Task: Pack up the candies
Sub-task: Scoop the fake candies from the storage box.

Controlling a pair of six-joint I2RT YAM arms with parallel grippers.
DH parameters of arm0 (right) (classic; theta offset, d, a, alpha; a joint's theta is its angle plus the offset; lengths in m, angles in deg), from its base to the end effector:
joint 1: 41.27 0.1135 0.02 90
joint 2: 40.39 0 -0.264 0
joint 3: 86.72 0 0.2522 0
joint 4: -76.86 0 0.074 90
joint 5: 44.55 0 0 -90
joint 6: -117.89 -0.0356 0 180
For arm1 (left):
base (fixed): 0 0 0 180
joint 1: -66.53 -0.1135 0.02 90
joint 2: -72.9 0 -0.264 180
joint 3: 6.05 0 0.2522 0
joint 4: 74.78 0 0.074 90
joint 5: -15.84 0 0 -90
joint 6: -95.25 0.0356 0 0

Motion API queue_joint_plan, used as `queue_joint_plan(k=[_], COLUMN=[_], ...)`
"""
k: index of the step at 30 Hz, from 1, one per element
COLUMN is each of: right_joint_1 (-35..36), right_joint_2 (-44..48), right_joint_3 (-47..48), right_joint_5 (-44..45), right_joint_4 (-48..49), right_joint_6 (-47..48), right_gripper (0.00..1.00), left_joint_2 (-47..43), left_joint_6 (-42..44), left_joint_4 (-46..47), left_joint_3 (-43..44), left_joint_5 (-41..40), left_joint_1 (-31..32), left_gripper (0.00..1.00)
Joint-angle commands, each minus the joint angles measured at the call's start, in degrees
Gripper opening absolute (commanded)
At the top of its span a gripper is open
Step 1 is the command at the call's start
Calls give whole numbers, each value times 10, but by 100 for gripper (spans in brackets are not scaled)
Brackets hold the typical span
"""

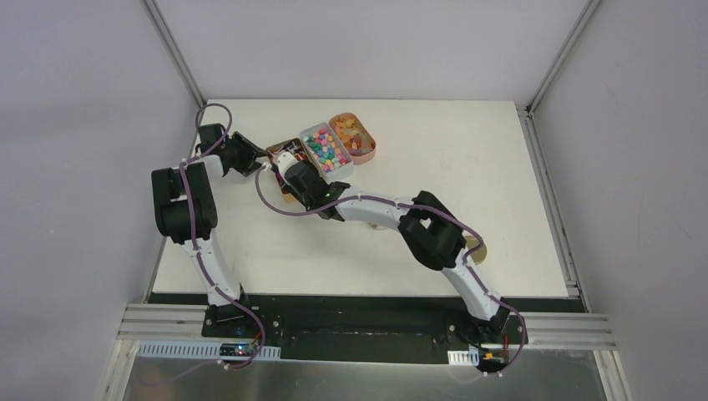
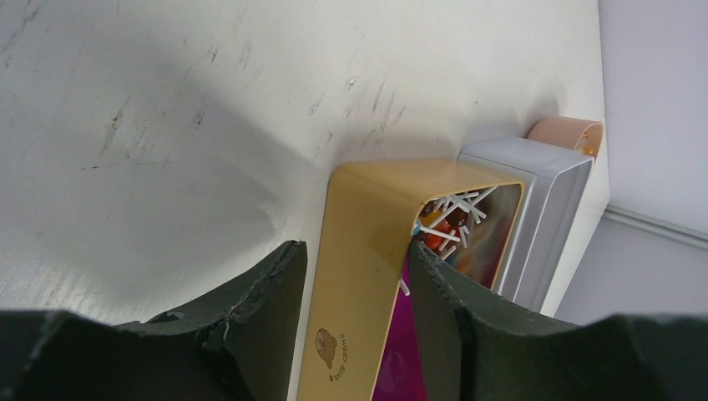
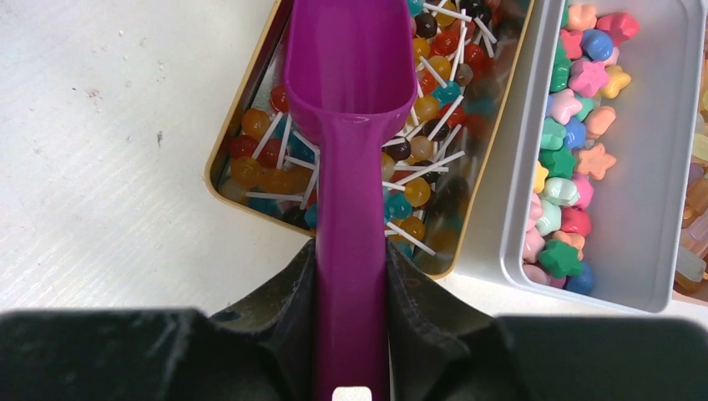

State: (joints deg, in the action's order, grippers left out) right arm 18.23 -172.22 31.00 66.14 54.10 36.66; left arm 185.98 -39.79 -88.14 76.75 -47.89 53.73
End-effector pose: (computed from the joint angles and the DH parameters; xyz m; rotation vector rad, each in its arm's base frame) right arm 0.2781 0.4473 0.1843 -1.0488 1.8983 0.1064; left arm 0.4110 0.0772 0.1561 -0.9366 2.1837 -0.8111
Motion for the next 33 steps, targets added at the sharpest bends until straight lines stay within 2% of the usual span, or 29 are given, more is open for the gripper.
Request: queue_joint_plan(k=[1,12,22,27,33], right_joint_1=[-4,-17,-20,-21,-22], right_joint_2=[31,56,13,5,26], right_joint_3=[-32,-102,-37,-36,-89], right_joint_5=[-17,-21,-48,-48,-50], right_joint_4=[53,143,93,94,171], right_joint_6=[-3,-4,15,22,8], right_gripper=[0,0,0,0,0], left_joint_2=[0,-4,2,1,-1], left_joint_6=[-8,-9,-12,-11,-11], left_joint_4=[21,20,19,20,18], left_joint_3=[-8,4,1,0,9], left_joint_5=[9,11,17,18,24], left_joint_1=[1,-4,-5,-4,-5], left_gripper=[49,54,52,51,52])
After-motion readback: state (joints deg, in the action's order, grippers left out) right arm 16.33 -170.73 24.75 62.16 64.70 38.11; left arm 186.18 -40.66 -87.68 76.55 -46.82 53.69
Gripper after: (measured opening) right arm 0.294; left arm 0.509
